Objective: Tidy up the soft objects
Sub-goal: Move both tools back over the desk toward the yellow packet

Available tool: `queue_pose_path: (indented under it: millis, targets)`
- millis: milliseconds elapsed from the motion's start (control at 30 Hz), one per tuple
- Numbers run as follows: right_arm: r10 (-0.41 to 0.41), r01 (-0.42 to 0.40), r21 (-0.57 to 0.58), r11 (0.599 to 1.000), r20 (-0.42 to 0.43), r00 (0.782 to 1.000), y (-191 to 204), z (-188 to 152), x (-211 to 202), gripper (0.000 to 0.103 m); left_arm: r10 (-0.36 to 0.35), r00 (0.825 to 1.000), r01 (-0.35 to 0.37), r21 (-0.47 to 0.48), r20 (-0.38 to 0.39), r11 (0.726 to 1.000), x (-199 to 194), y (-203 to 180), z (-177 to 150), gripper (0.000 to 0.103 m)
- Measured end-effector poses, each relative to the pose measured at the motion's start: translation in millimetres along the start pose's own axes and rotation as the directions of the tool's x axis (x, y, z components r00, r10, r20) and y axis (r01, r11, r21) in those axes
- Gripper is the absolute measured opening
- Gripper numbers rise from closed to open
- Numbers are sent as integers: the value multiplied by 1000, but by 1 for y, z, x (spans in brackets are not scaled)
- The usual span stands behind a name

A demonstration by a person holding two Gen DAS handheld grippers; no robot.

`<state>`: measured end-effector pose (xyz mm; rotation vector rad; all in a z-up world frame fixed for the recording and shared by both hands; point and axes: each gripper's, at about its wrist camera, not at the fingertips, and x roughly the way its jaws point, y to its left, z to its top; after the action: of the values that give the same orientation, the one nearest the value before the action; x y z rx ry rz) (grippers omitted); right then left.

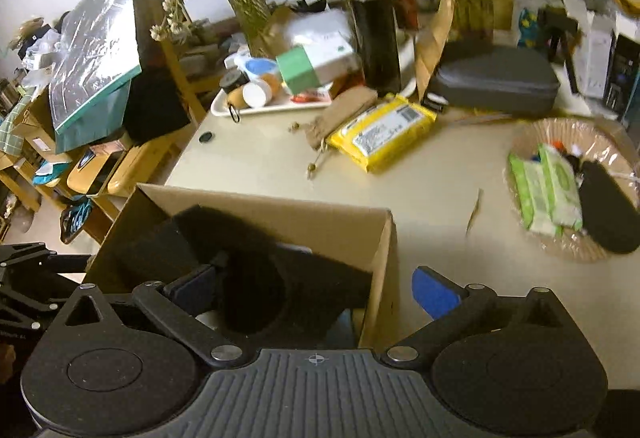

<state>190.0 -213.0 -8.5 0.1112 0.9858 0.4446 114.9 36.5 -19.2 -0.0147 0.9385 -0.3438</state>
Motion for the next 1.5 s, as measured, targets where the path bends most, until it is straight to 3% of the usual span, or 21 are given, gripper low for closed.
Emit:
queue_pose_path:
  millis: [100, 233, 500, 700, 1133, 1500]
  targets:
    - [52, -52, 2, 999, -13, 999, 3, 0, 4, 103, 8, 1000, -8, 1, 1, 1000, 0, -2, -1, 71]
    - [22, -22, -28, 999, -14, 1000, 9, 2, 9, 103, -6, 1000, 6, -42, 5, 999, -2, 1, -2, 71]
    - [21, -21, -40, 999, -12, 1000, 9, 9, 15, 103, 8, 1000, -8, -8, -2, 1000, -4, -6, -5, 71]
    - [22, -23, -39, 999, -7, 1000, 8, 10, 15, 102, -12, 1000, 11, -69, -3, 998, -5, 7, 1, 72]
    - [-138, 143, -35, 989, 107, 985, -7, 30, 10, 103, 72, 993, -59, -135, 97, 989, -16, 34, 31, 72]
    - [-168, 179, -58, 982, 160, 973, -11, 46, 12, 103, 95, 986, -77, -135, 138, 988, -10, 44, 58, 72]
